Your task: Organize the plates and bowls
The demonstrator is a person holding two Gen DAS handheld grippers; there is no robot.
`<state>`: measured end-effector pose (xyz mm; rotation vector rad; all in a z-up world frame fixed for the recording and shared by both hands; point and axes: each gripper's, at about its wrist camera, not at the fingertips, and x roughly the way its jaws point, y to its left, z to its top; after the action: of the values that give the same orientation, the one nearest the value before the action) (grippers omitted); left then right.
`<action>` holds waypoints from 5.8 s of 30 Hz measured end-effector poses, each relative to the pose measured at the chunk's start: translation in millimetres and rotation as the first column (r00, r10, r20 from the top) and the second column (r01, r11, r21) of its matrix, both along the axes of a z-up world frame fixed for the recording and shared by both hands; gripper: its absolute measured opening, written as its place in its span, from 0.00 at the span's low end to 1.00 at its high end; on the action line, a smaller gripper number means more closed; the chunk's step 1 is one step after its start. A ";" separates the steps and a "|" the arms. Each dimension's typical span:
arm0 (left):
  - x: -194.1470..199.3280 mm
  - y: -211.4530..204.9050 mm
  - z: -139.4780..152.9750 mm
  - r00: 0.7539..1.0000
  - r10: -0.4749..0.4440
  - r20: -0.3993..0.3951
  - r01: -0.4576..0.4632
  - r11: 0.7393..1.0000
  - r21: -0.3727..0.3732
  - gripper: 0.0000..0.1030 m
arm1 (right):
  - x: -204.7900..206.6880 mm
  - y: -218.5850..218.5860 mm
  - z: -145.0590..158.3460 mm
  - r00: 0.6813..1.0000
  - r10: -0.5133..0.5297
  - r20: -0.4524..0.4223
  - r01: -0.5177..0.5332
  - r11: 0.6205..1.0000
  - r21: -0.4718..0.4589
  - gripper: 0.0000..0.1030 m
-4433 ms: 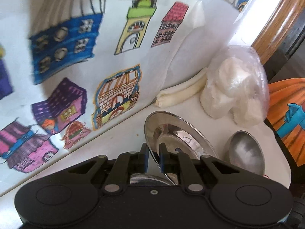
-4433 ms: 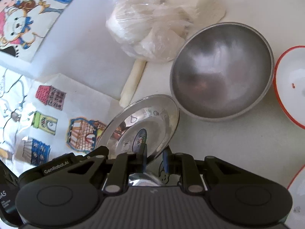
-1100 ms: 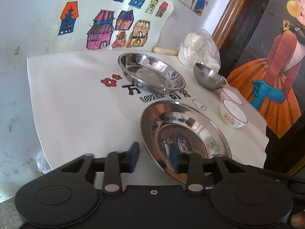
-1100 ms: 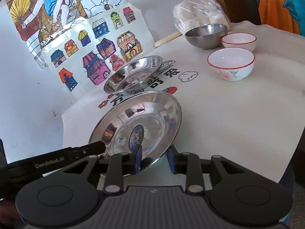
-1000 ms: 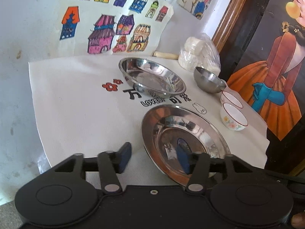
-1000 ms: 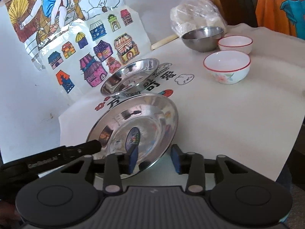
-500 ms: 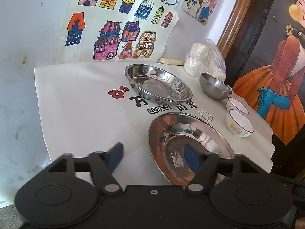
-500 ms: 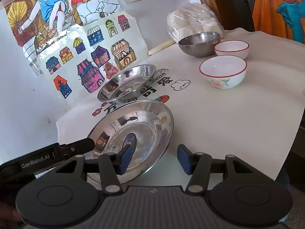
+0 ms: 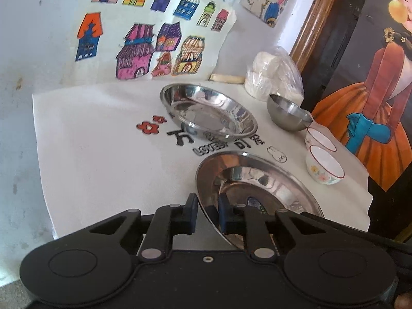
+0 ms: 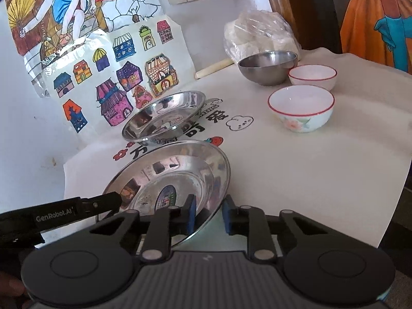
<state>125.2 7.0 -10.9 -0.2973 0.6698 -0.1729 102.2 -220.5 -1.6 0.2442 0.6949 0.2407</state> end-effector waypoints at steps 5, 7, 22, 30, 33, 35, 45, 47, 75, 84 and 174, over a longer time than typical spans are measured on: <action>5.2 -6.0 8.5 0.999 -0.015 0.042 0.015 1.000 0.011 0.17 | 1.8 -1.0 5.6 0.999 -0.021 0.045 0.021 1.000 -0.011 0.24; 7.0 -8.3 11.2 0.998 -0.026 0.056 0.025 1.000 0.014 0.17 | 2.2 -2.2 8.2 0.998 -0.030 0.064 0.031 0.999 -0.013 0.24; 56.0 -12.3 36.4 0.985 0.028 0.171 -0.033 0.999 0.025 0.17 | 50.2 11.1 33.4 0.981 -0.024 0.194 0.032 0.999 -0.040 0.24; 98.5 7.3 36.8 0.963 0.126 0.240 -0.145 0.988 0.061 0.18 | 107.1 39.7 38.7 0.972 0.053 0.227 -0.037 0.997 -0.072 0.24; 112.0 14.5 32.0 0.961 0.158 0.229 -0.179 0.981 0.072 0.18 | 124.9 50.8 33.9 0.971 0.080 0.224 -0.062 0.994 -0.085 0.24; 119.2 17.9 27.7 0.961 0.171 0.219 -0.193 0.978 0.081 0.18 | 135.4 56.7 28.6 0.973 0.092 0.210 -0.075 0.993 -0.088 0.25; 139.9 23.7 10.6 0.970 0.177 0.164 -0.195 0.976 0.101 0.19 | 155.0 68.1 8.7 0.981 0.092 0.168 -0.073 0.990 -0.119 0.26; 141.9 22.7 8.7 0.971 0.177 0.159 -0.194 0.976 0.103 0.20 | 156.3 68.5 7.6 0.982 0.089 0.164 -0.069 0.989 -0.128 0.26; 145.9 25.8 2.4 0.973 0.198 0.122 -0.209 0.974 0.086 0.21 | 152.9 78.6 2.8 0.977 0.115 0.177 -0.082 0.979 -0.188 0.42; 140.1 29.6 7.5 0.967 0.222 0.129 -0.232 0.970 0.073 0.31 | 149.8 77.2 4.9 0.976 0.081 0.201 -0.034 0.973 -0.230 0.62; 319.2 -147.0 12.1 0.991 -0.096 -0.093 0.088 0.992 -0.092 0.14 | 286.4 -130.3 9.3 0.986 -0.149 0.078 0.158 0.980 -0.123 0.15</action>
<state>444.4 -140.0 1.2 -0.3607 0.7741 -0.2779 388.6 -350.8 7.6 0.1645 0.6176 0.0560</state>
